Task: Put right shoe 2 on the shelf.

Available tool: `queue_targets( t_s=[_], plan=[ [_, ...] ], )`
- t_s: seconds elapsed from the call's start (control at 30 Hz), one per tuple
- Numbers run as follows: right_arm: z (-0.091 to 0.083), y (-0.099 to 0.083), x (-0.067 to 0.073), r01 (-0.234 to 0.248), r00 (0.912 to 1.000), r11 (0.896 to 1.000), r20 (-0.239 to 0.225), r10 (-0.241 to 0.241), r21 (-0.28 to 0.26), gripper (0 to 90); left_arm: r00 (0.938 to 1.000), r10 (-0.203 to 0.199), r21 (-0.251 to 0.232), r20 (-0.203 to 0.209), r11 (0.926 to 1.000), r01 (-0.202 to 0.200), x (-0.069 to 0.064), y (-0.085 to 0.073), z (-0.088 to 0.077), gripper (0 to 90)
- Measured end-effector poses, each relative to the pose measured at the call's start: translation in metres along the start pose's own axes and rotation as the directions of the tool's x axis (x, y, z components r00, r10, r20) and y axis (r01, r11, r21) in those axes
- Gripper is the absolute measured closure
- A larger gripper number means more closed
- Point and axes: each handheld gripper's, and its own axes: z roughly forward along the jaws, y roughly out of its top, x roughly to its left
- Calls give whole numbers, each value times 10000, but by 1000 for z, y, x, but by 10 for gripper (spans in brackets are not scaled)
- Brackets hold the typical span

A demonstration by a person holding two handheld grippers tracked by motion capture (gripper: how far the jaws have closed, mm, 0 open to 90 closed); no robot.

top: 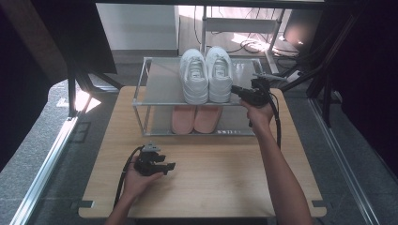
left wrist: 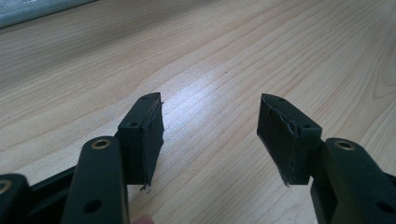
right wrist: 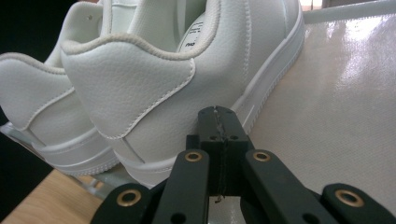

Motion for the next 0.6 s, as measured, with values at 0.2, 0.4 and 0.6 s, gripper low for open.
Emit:
queue_targets(
  t_s=[0.2,0.4,0.6],
  plan=[
    [0,0,0,-83,10000,10000,-35,83,-8,900,10000,3,-3,6,10000,-3,0,0,1,414],
    [0,-1,3,-61,9999,10000,-129,60,-47,900,10000,1,17,17,10000,-1,0,1,2,414],
    [1,-1,6,-142,9997,9998,-210,139,-122,900,10000,35,53,51,10000,-36,-1,1,3,414]
  ],
)
